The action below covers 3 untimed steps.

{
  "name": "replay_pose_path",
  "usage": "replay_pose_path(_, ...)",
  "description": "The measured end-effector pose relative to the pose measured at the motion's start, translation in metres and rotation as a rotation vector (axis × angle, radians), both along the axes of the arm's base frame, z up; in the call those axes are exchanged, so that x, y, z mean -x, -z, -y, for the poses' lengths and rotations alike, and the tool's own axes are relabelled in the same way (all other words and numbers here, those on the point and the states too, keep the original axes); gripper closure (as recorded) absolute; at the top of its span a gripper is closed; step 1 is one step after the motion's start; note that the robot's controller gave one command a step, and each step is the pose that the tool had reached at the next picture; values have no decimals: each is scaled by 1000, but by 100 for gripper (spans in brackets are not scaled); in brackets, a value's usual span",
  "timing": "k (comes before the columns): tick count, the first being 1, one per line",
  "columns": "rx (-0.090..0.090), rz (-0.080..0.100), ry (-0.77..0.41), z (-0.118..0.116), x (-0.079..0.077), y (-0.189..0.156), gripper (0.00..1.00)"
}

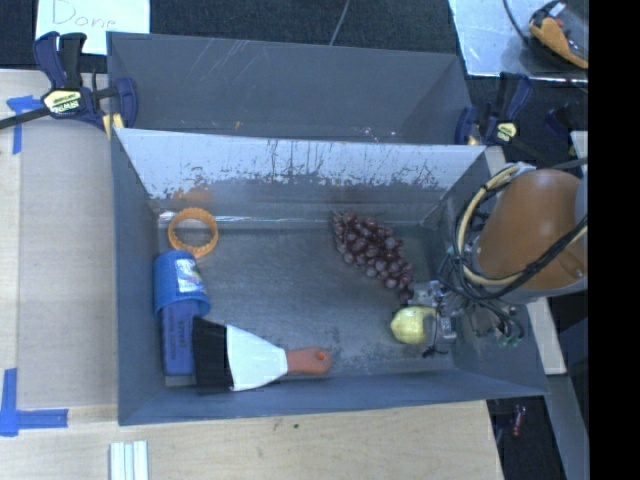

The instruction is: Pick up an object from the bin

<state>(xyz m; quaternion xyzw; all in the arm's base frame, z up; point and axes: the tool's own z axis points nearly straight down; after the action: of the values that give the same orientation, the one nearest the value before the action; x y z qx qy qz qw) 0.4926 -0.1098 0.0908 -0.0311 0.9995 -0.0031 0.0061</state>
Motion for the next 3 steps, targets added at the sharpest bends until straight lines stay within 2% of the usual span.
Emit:
replay_pose_path(2, -1, -4, -1, 0, 1, -42, 100)
replay_pose_path(3, 1, 3, 0, 0, -1, -68, 100)
